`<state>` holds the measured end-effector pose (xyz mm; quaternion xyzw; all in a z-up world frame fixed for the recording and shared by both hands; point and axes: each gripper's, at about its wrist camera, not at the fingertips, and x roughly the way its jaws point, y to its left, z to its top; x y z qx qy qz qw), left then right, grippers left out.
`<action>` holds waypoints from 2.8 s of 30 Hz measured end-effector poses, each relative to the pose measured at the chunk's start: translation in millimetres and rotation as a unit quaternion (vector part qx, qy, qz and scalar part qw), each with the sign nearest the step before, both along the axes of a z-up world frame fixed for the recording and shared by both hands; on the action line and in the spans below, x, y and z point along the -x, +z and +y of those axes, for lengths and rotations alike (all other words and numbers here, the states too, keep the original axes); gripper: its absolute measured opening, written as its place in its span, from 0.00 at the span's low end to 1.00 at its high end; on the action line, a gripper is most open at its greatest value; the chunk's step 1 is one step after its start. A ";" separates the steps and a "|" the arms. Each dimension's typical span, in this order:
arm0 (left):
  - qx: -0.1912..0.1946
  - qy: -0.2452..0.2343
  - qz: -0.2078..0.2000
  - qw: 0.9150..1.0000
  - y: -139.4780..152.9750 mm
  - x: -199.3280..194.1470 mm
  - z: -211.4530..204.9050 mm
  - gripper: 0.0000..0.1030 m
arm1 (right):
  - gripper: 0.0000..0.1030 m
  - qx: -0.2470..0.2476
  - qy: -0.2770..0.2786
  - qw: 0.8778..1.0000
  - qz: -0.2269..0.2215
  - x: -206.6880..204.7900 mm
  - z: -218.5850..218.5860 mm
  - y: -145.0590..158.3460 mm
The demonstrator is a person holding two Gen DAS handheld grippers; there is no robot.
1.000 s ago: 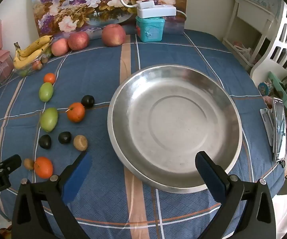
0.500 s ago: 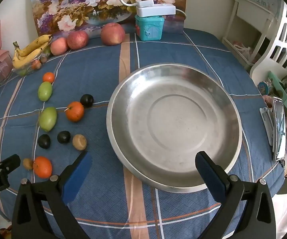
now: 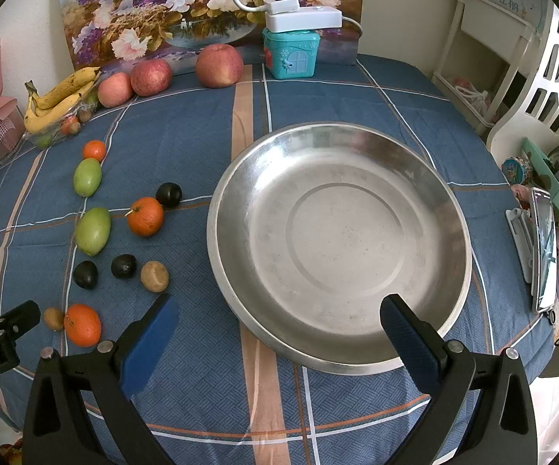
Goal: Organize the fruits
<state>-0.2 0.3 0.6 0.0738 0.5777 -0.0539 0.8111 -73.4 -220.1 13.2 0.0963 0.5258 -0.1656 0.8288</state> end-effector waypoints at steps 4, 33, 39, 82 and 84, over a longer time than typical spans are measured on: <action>0.010 0.012 -0.010 1.000 4.2 -3.6 6.3 1.00 | 1.00 -0.001 0.002 1.000 0.001 1.6 -0.1 -1.1; 0.134 0.008 0.067 0.989 -38.8 -24.4 51.1 0.80 | 0.87 -0.062 0.179 0.981 0.039 -50.6 123.8 -29.7; 0.140 -0.005 0.105 0.984 -53.5 -25.2 38.2 0.54 | 0.73 -0.070 0.196 0.976 0.061 -53.9 131.5 -42.6; 0.131 0.002 0.095 0.987 -51.4 -18.3 20.2 0.27 | 0.39 -0.080 0.120 0.987 0.069 -57.9 83.6 -46.5; 0.133 0.013 0.092 0.987 -50.4 -18.6 25.5 0.27 | 0.39 -0.080 0.118 0.987 0.069 -52.8 80.9 -45.6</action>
